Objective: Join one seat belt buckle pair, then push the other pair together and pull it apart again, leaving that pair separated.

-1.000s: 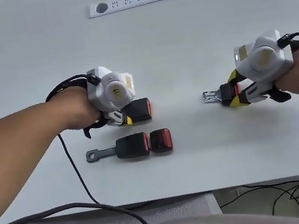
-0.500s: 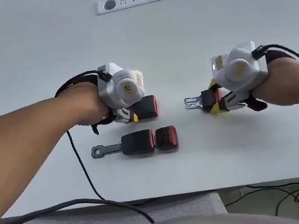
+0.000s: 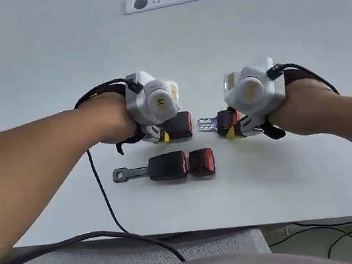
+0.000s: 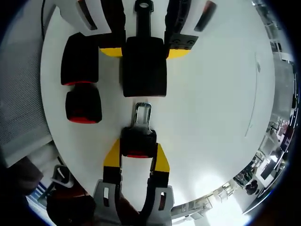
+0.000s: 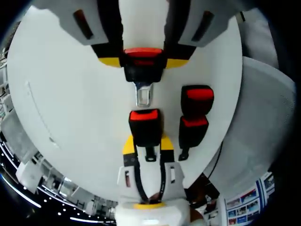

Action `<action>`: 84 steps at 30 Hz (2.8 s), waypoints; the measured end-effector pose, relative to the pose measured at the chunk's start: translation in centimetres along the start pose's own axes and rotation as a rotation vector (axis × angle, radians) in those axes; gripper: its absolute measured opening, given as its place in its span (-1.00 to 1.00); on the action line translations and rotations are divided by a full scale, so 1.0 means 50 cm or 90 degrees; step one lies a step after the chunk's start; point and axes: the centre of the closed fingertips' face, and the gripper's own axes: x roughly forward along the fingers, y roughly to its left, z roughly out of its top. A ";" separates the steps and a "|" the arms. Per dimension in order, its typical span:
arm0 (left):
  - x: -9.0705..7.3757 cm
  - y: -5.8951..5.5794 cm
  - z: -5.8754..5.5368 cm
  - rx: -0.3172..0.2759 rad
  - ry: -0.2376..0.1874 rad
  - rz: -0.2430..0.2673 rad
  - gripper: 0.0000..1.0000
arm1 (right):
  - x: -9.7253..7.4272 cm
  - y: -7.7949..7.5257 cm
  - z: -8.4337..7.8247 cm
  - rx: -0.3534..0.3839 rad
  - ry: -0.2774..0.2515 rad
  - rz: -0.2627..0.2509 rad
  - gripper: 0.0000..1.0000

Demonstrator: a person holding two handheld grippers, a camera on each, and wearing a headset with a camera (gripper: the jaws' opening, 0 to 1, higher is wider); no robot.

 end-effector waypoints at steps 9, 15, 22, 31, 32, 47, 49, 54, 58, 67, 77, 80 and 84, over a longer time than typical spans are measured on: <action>0.003 0.003 -0.002 -0.006 -0.001 0.001 -0.36 | 0.015 -0.011 0.014 -0.015 0.010 0.010 -0.36; 0.003 0.002 -0.001 -0.004 0.004 -0.003 -0.36 | 0.018 -0.014 0.015 -0.027 0.013 0.012 -0.36; 0.002 0.001 0.000 -0.003 0.000 -0.001 -0.37 | 0.031 -0.012 0.037 -0.032 -0.004 0.016 -0.37; 0.002 0.001 0.001 0.000 -0.005 -0.012 -0.37 | 0.025 -0.006 0.041 -0.044 -0.004 0.027 -0.41; 0.002 0.001 0.002 0.002 -0.006 -0.014 -0.37 | 0.025 -0.006 0.042 -0.046 -0.005 0.028 -0.41; 0.012 0.009 -0.007 -0.004 -0.009 -0.026 -0.37 | 0.047 -0.009 0.075 -0.050 -0.004 0.038 -0.45; 0.013 0.011 -0.009 -0.007 -0.012 -0.025 -0.37 | 0.046 -0.010 0.073 -0.050 -0.006 0.040 -0.44; 0.014 0.011 -0.010 -0.008 -0.007 -0.023 -0.37 | 0.048 -0.011 0.071 -0.050 -0.007 0.039 -0.43; 0.016 0.012 -0.010 -0.010 -0.003 -0.021 -0.37 | 0.049 -0.012 0.069 -0.051 -0.010 0.038 -0.43; 0.016 0.011 -0.012 -0.018 -0.004 -0.015 -0.37 | 0.043 -0.013 0.056 -0.051 -0.008 0.035 -0.42; 0.005 -0.001 -0.003 -0.024 -0.006 -0.026 -0.36 | 0.024 -0.008 0.045 -0.043 -0.013 0.031 -0.41; 0.002 -0.004 -0.001 -0.023 -0.005 -0.024 -0.36 | 0.017 -0.004 0.039 -0.043 -0.011 0.028 -0.41; 0.000 -0.006 0.002 -0.023 -0.003 -0.022 -0.36 | 0.004 -0.002 0.016 -0.037 -0.005 0.022 -0.41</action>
